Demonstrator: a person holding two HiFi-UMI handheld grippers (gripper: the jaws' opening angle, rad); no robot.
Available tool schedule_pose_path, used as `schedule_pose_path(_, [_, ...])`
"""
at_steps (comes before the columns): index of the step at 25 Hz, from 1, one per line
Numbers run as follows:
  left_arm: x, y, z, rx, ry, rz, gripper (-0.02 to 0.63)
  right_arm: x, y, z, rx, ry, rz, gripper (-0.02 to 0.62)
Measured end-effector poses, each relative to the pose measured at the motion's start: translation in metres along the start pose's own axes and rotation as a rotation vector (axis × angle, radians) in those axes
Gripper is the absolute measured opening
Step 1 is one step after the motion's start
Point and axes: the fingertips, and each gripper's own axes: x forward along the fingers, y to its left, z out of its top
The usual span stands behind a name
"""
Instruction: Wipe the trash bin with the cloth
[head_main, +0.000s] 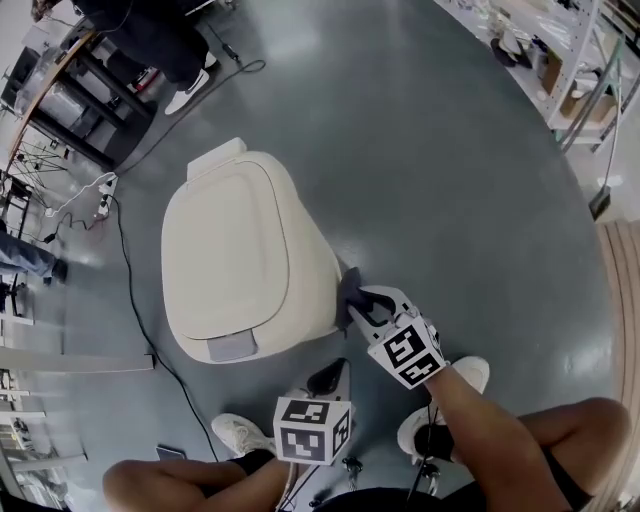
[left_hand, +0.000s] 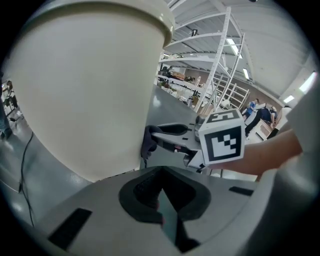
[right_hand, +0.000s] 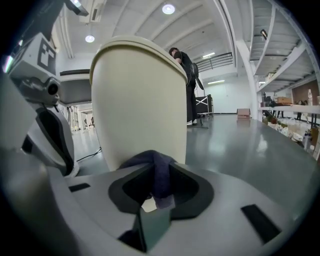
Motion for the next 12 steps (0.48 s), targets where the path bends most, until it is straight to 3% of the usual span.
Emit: schedule_pose_path(12, [0.018, 0.003, -0.031, -0.012, 0.103, -0.028, 0.000, 0.032, -0.009, -0.052, 0.077, 0.034, 0.033, 0.092])
